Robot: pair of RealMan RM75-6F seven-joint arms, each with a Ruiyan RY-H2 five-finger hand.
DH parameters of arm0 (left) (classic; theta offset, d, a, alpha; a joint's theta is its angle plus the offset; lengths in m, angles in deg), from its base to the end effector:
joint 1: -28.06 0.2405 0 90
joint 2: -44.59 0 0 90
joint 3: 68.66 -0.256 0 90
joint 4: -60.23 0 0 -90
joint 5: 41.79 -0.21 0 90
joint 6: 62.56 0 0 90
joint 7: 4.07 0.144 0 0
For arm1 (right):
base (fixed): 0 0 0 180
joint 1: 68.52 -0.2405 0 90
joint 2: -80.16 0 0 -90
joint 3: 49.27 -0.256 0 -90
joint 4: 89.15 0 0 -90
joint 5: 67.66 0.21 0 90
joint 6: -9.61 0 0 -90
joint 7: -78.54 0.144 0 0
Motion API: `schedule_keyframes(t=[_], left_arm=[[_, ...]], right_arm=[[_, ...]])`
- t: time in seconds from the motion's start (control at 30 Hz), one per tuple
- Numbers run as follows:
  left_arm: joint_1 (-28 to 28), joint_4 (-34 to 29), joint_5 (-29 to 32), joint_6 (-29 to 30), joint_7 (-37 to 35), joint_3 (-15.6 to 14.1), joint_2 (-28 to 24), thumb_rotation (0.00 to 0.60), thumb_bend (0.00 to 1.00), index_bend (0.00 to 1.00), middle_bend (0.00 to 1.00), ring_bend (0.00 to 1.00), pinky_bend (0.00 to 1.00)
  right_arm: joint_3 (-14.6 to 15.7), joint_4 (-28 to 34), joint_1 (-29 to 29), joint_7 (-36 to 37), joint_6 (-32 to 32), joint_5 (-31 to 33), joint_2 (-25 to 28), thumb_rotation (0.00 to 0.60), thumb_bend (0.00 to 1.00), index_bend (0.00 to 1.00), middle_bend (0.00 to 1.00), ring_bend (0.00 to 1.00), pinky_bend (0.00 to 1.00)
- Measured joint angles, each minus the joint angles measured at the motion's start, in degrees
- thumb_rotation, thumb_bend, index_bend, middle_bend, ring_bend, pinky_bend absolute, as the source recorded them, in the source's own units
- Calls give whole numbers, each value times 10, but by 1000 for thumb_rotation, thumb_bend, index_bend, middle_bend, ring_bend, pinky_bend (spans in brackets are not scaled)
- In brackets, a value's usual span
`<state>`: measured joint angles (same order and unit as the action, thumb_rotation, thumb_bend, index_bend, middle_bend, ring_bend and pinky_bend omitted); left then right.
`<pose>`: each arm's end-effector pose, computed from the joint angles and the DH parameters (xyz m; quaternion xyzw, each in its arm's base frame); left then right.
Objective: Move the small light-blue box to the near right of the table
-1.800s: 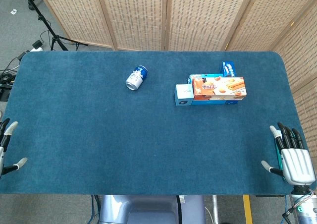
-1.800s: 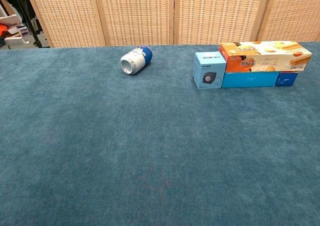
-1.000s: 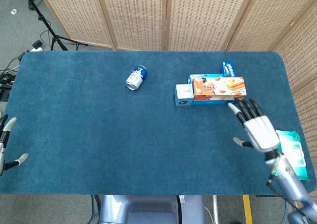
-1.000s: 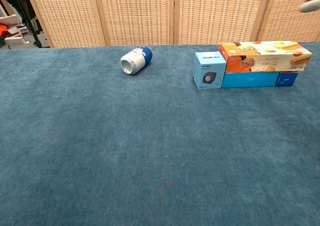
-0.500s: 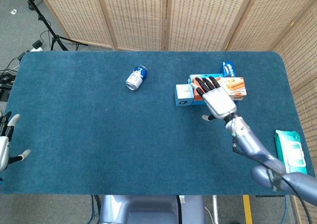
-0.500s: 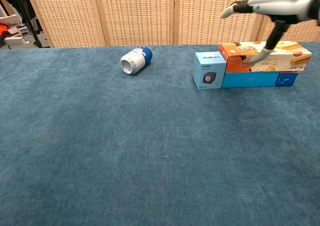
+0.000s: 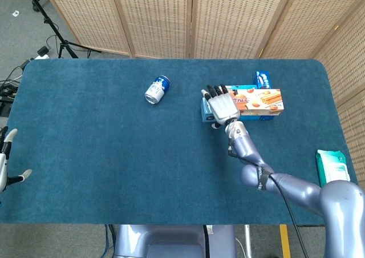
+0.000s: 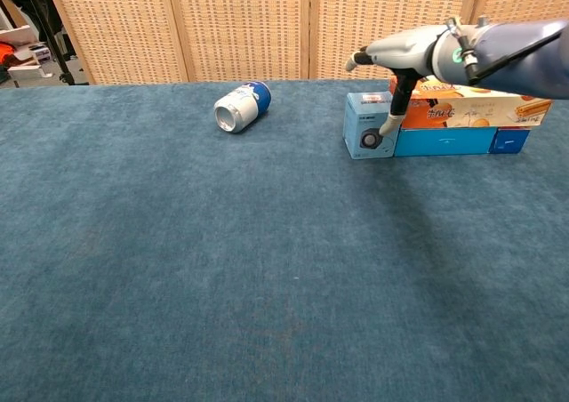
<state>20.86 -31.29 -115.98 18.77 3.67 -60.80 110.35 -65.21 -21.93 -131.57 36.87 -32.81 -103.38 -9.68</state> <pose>-0.3264 0.2101 0.1659 -0.5543 -0.3876 -0.3398 0.6535 -0.0923 -0.4600 0.0063 0.7620 -0.2992 0.2620 0.5111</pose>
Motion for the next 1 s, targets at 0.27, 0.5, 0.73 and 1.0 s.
schedule_keyframes(t=[0.27,0.5,0.73,1.0], left_arm=[[-1,2,7,-2,-6,3,-2,600,0,0,0,0,0],[-5,8,16,-12,-2,4,1,600,0,0,0,0,0],[-6,11,19,-8,-1,5,5,600,0,0,0,0,0],[-8,10,24,-12,-1,6,4,600,0,0,0,0,0]], right_arm=[[20,-61,-22,-20,-1,1,-33,600,0,0,0,0,0],[43,-123,-30,-28,15,-8,-63,600,0,0,53,0,0],[46,-163,-29,22,20,-64,-86,600,247,115,385,0,0],[53,-234,-23,135,-4,-191,-121,600,407,178,473,34,0]])
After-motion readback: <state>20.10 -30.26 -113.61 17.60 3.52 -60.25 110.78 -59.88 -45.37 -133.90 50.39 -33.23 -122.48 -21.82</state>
